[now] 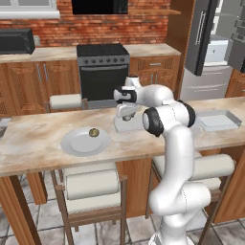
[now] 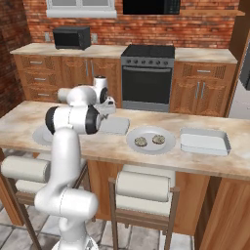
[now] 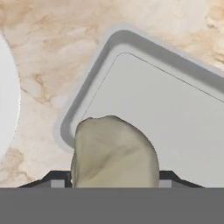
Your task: Place two dumplings into each of the tupperware containers and then place the containers in the fridge.
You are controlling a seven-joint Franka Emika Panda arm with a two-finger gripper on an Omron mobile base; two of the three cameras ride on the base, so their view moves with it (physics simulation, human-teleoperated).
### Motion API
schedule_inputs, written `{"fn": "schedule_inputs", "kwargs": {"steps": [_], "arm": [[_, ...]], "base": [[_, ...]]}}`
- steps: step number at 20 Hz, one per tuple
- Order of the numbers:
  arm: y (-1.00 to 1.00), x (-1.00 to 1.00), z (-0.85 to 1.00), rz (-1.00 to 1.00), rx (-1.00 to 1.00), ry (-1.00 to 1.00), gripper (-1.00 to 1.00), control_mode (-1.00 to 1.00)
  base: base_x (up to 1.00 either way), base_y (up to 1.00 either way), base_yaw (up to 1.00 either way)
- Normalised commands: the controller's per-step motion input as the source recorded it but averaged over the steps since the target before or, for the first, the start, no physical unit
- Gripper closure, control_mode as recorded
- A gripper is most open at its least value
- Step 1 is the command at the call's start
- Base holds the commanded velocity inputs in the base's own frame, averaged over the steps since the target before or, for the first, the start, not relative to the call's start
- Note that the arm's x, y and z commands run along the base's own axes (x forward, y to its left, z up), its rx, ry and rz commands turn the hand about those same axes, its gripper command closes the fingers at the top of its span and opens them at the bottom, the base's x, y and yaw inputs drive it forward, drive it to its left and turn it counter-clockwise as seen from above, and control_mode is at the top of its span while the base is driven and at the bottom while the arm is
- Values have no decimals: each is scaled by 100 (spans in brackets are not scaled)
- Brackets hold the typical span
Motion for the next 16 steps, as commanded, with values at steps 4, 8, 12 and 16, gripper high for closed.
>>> {"fn": "schedule_inputs", "kwargs": {"steps": [4,8,12,16], "arm": [[0,23,-43,8,-2,8,100,-100],[0,22,-38,8,0,8,100,-100],[0,17,-24,8,0,7,100,-100],[0,18,-14,7,0,7,100,-100]], "base": [[0,0,0],[0,0,0],[0,0,0],[0,0,0]]}}
